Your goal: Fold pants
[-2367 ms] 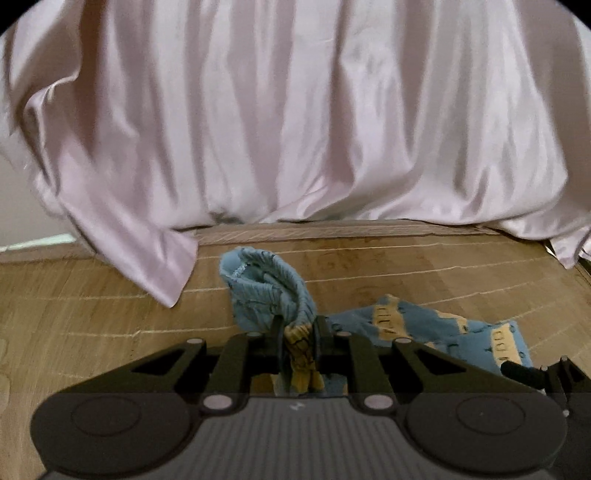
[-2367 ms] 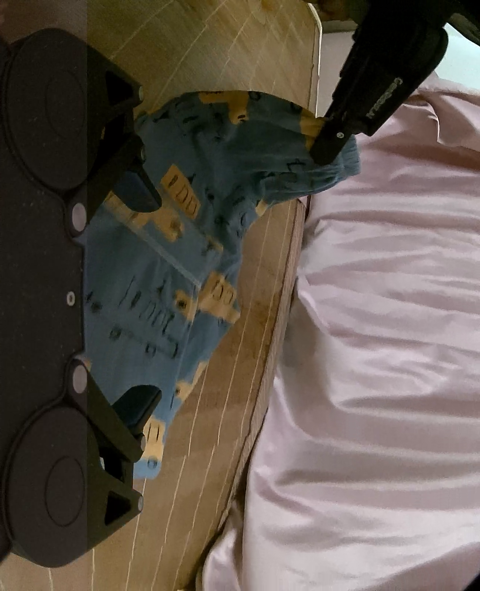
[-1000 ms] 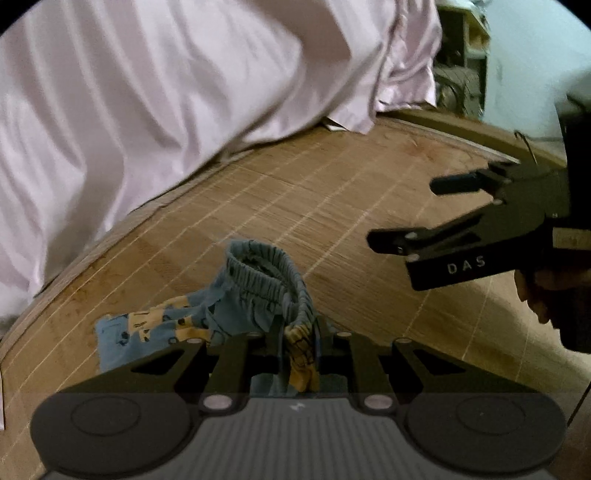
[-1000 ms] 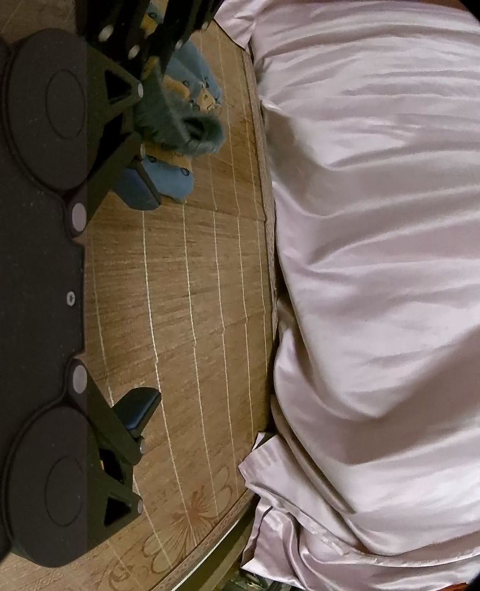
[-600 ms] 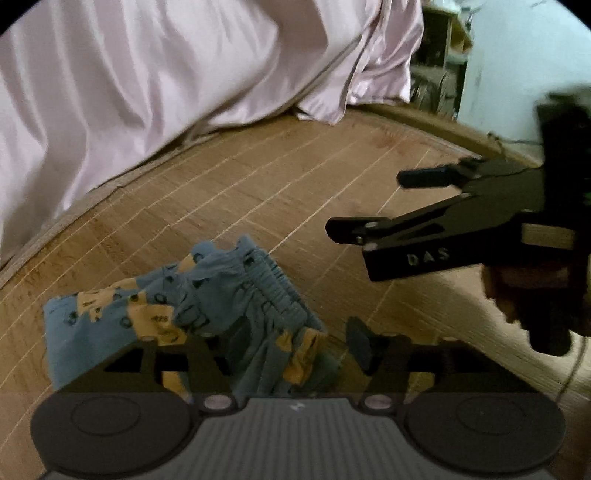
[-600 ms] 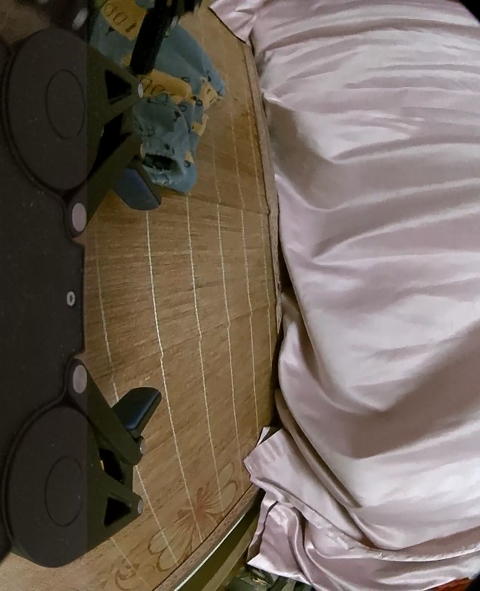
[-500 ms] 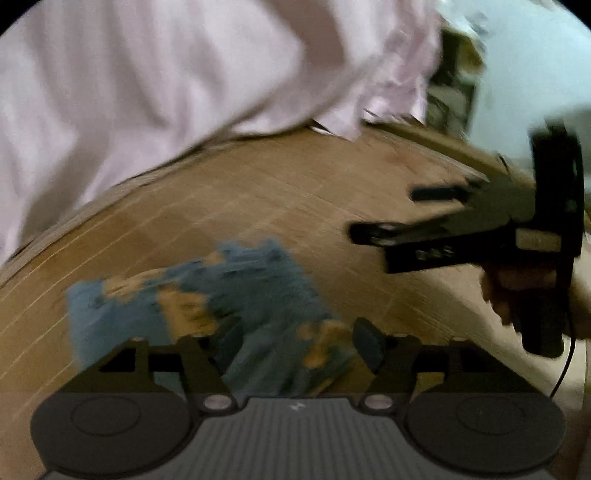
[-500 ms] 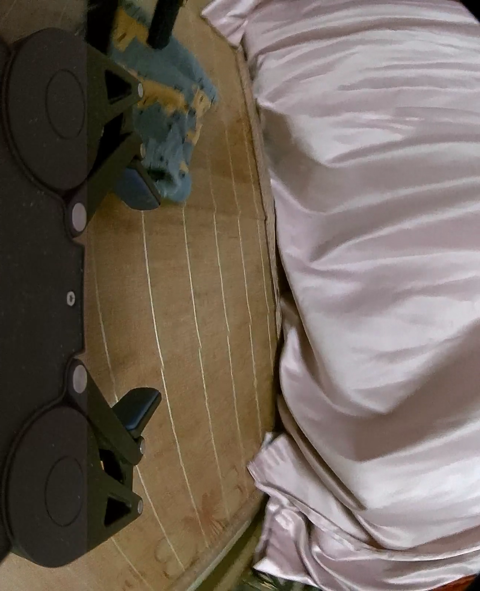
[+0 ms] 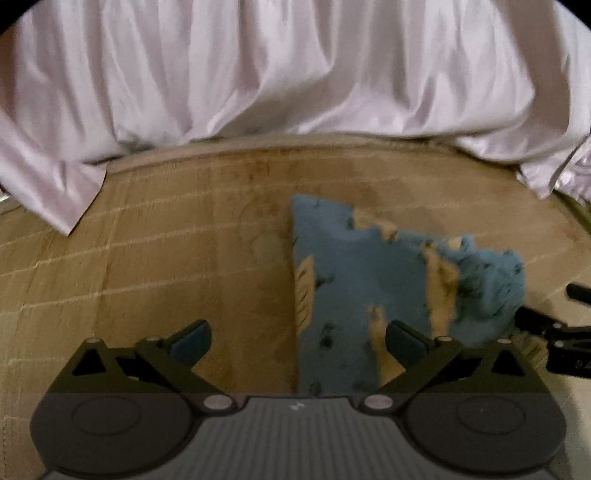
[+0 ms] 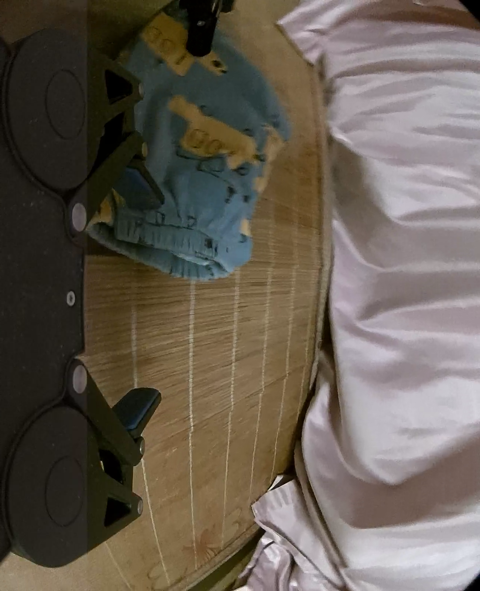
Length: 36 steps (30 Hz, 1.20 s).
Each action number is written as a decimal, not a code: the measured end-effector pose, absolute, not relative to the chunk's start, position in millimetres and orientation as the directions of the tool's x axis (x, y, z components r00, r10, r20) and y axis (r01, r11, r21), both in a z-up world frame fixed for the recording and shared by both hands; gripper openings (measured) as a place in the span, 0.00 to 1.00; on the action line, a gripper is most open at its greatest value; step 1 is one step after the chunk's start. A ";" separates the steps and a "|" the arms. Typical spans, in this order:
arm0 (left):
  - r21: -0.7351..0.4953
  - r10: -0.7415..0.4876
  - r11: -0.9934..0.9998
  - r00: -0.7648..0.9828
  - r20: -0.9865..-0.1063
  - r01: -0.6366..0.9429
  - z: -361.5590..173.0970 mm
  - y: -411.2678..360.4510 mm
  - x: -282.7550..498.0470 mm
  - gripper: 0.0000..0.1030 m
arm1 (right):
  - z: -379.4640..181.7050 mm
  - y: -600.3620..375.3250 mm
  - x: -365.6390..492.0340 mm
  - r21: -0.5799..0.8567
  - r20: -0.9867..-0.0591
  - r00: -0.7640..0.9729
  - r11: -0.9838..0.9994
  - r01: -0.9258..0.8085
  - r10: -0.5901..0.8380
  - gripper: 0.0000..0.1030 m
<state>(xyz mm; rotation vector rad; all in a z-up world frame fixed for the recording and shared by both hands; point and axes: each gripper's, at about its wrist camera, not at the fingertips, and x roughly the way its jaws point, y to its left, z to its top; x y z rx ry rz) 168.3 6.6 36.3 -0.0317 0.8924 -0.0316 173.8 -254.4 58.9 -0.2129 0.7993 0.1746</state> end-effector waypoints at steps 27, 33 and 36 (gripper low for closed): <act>0.071 -0.034 0.989 0.668 -0.744 0.129 39.7 12.2 239.0 1.00 | 46.9 -237.2 213.4 -0.234 -0.627 0.779 0.949 -0.210 0.017 0.99; 0.070 -0.054 0.985 0.666 -0.744 0.158 29.7 17.7 234.0 1.00 | 47.2 -246.4 214.8 -0.189 -0.643 0.765 0.966 -0.179 0.016 0.99; 0.042 -0.054 0.991 0.658 -0.751 0.128 40.7 22.5 227.5 1.00 | 64.6 -242.4 204.4 -0.197 -0.610 0.792 0.960 -0.198 0.038 0.99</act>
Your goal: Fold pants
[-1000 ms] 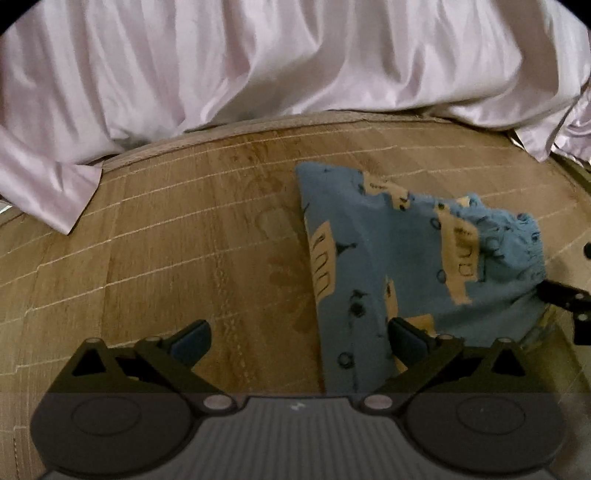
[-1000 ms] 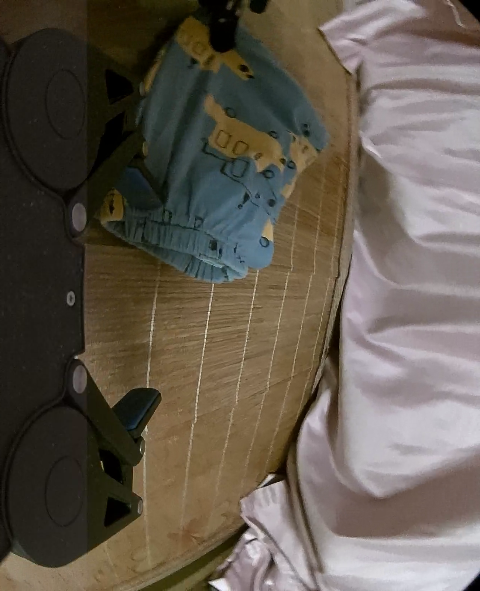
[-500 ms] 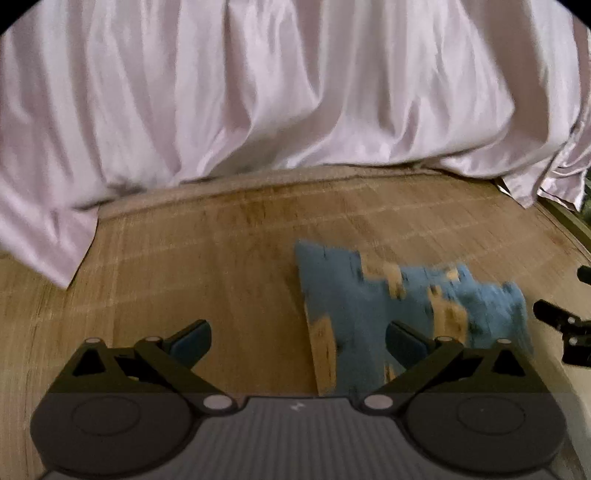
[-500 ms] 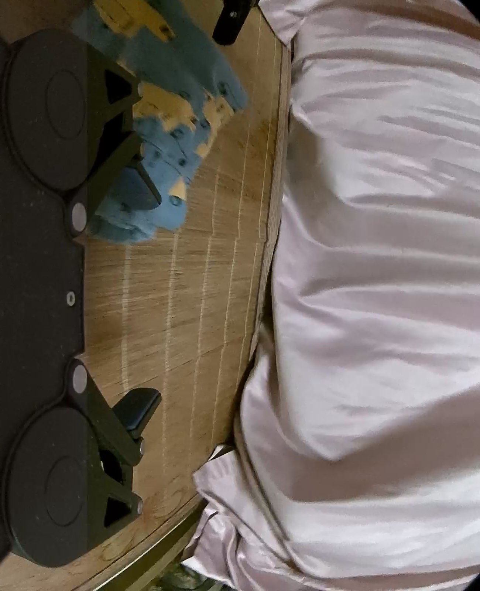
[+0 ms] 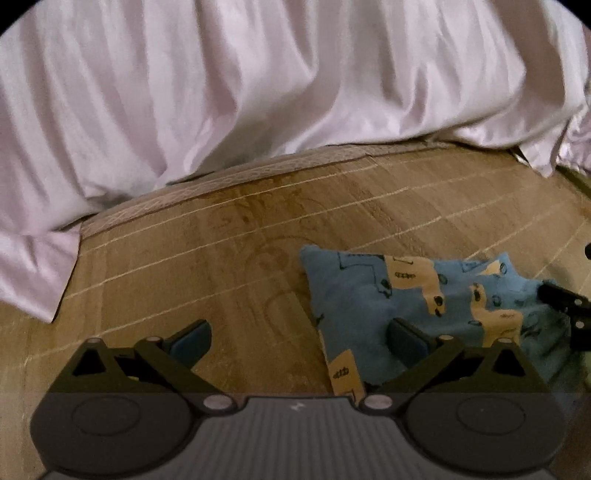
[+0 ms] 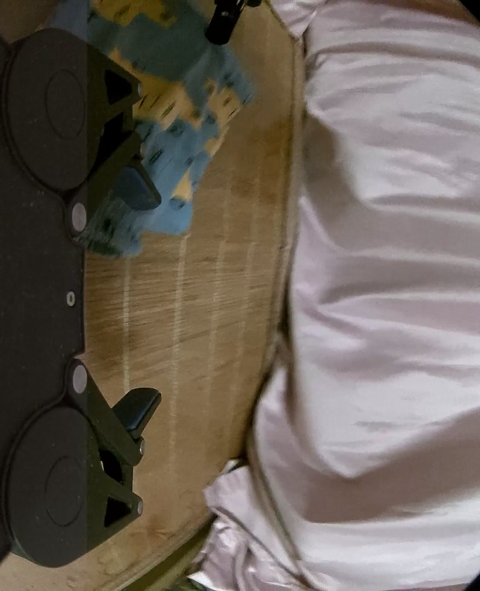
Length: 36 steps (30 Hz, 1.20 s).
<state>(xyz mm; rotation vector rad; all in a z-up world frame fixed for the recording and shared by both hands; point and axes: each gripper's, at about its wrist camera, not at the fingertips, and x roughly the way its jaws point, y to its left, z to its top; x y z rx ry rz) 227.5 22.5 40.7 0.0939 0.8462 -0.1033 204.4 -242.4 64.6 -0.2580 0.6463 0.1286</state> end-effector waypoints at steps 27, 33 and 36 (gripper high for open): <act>-0.025 -0.074 0.996 0.590 -0.804 0.091 28.2 33.0 155.8 1.00 | 54.5 -216.4 164.5 -0.255 -0.766 0.641 0.893 -0.372 0.048 0.99; -0.037 -0.081 0.995 0.579 -0.811 0.088 26.5 35.1 157.8 1.00 | 54.4 -217.9 165.9 -0.247 -0.770 0.636 0.894 -0.375 0.055 0.99; -0.039 -0.084 0.995 0.578 -0.812 0.090 26.4 36.1 157.6 1.00 | 54.7 -218.0 165.6 -0.245 -0.770 0.635 0.894 -0.374 0.055 0.99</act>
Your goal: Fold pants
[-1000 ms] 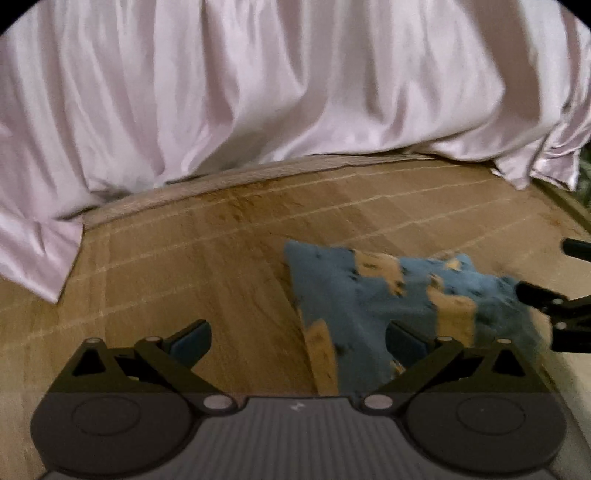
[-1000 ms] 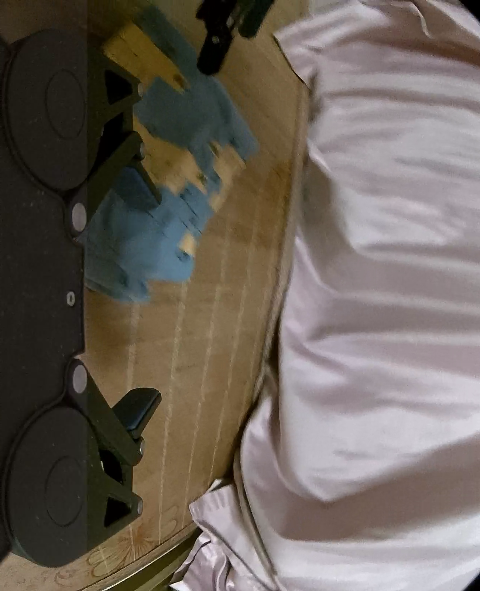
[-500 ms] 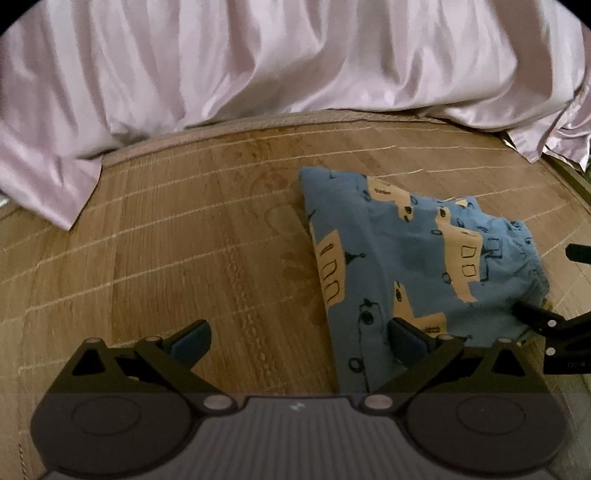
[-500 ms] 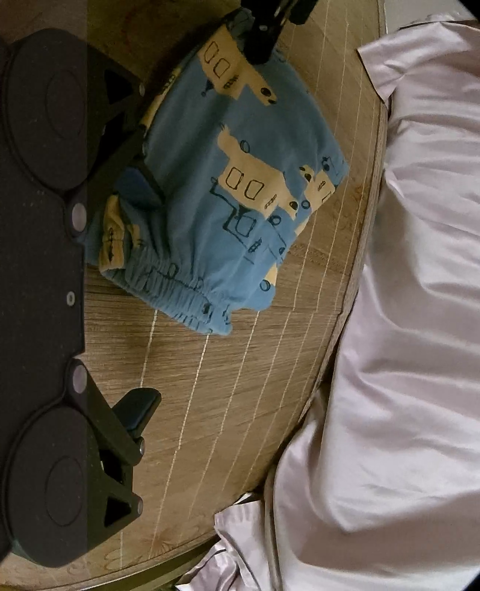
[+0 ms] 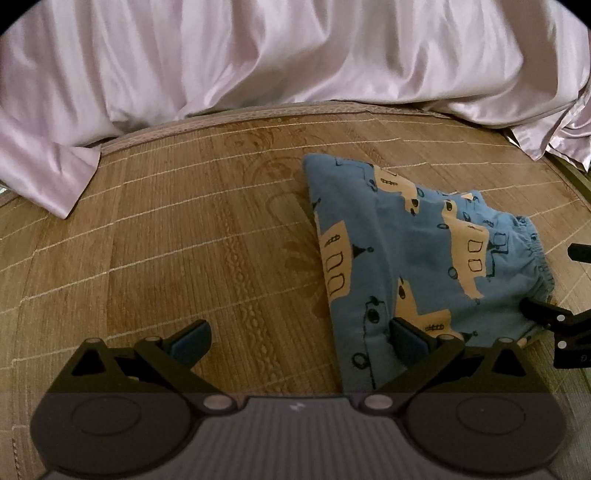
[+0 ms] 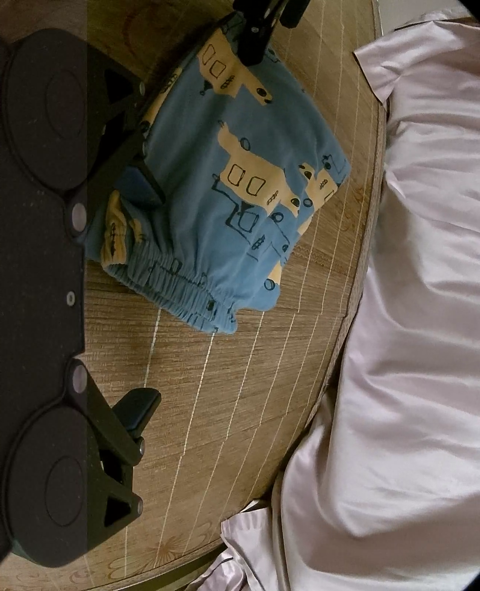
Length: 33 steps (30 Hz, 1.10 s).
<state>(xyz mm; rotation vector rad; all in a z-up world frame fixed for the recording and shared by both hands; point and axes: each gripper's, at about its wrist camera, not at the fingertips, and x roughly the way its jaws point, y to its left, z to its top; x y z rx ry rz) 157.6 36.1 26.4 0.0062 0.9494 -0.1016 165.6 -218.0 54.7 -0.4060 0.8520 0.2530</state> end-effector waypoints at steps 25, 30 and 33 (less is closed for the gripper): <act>-0.224 -0.241 0.970 0.523 -0.818 0.096 45.8 53.1 148.1 1.00 | 83.5 -257.8 166.1 -0.071 -0.725 0.633 0.886 -0.459 0.270 0.99; -0.306 -0.326 0.944 0.519 -0.790 0.126 40.5 58.1 144.2 1.00 | 76.4 -261.0 180.0 -0.024 -0.709 0.633 0.887 -0.461 0.310 0.99; -0.340 -0.368 0.929 0.484 -0.794 0.149 33.8 58.5 147.5 1.00 | 78.7 -269.0 189.3 0.119 -0.691 0.592 0.873 -0.473 0.415 0.99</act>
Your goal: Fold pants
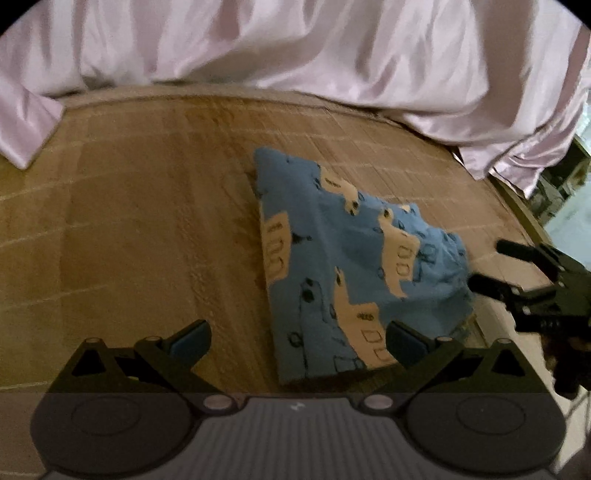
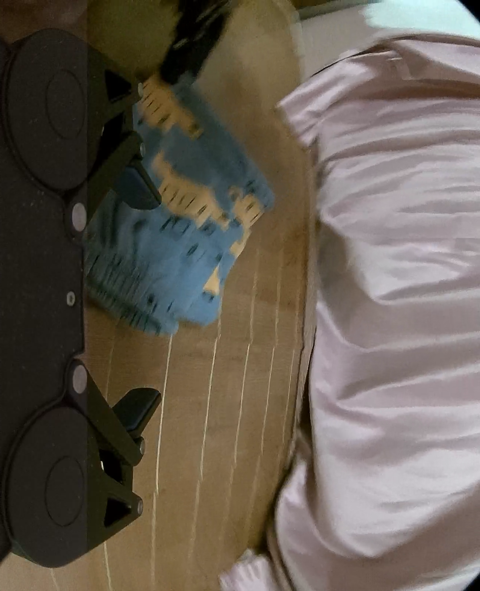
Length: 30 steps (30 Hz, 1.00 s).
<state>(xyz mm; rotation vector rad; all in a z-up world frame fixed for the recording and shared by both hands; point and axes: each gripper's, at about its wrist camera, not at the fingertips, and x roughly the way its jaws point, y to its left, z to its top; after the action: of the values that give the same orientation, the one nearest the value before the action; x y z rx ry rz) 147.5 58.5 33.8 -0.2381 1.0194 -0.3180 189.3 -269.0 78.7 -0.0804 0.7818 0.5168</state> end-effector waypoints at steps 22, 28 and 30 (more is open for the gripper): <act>-0.485 -0.485 0.866 0.444 -0.754 0.123 24.5 62.2 162.0 1.00 | 44.2 -261.1 338.3 0.494 -0.762 0.051 0.630 -0.599 0.645 0.89; -0.511 -0.505 0.852 0.440 -0.742 0.115 24.2 70.0 162.1 0.97 | 42.5 -269.2 346.5 0.464 -0.766 0.104 0.657 -0.594 0.634 0.62; -0.512 -0.503 0.852 0.440 -0.744 0.110 24.2 71.7 162.4 0.92 | 43.1 -270.3 345.3 0.441 -0.776 0.114 0.663 -0.605 0.621 0.57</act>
<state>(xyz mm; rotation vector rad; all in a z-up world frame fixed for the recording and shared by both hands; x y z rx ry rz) 162.4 71.7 24.2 -0.4216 1.0530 -0.3953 345.3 -270.3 43.1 0.0165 1.1460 0.8984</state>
